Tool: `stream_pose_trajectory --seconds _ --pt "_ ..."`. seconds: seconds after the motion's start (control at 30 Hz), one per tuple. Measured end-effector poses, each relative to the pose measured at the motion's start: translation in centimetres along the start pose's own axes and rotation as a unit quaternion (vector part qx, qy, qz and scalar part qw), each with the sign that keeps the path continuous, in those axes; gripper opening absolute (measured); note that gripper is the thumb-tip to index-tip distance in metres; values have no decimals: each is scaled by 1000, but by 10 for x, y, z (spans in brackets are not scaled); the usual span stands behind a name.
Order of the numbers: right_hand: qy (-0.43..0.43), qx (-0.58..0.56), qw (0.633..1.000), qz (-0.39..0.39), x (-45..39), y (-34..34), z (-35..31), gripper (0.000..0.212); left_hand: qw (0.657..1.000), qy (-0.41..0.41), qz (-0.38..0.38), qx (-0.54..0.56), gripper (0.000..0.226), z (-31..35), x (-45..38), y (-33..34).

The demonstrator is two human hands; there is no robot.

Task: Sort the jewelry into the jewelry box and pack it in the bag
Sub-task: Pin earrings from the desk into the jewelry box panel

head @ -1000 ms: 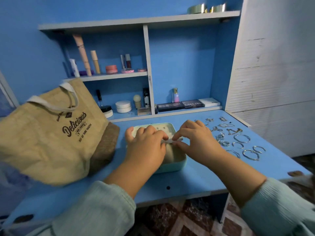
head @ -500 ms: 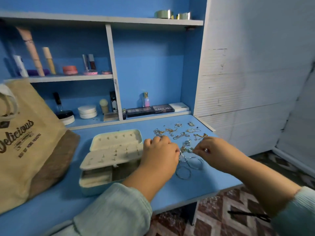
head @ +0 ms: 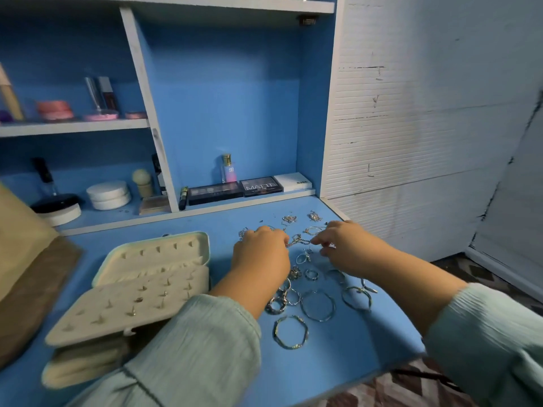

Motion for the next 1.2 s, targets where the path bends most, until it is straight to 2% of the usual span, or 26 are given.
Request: stream_pose_trajectory --seconds 0.1,0.23,0.37,0.57,0.7,0.93,1.07,1.2 --pt "-13 36 999 -18 -13 7 -3 35 999 -42 -1 9 39 -3 -14 3" --pt "-11 41 999 -4 -22 14 -1 33 998 -63 -9 -23 38 0 -23 8" --pt "11 -7 1000 15 -24 14 5 23 996 -69 -23 -52 37 5 -30 13" --pt "-2 -34 999 23 -21 13 8 22 994 -65 0 -83 31 9 -39 19" --pt "-9 -101 993 61 -14 7 11 19 994 -65 10 -86 28 8 -43 22" --pt "-2 -171 982 80 -15 3 19 13 990 -122 -54 -43 33 6 -61 21" --pt "-2 -210 974 82 -21 0 28 11 985 -166 -22 36 36 7 -76 7" --pt "7 -263 959 109 -25 3 35 10 980 -191 8 -47 41 2 -95 7"
Point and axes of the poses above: each hand's wrist, its own x-axis away from the middle knuckle, its own y-axis out of the palm, z = x × y, the point moved 5 cm from there along -x, towards the middle knuckle, and after that the axes turned 8 degrees about -y, right-handed, at the moved point
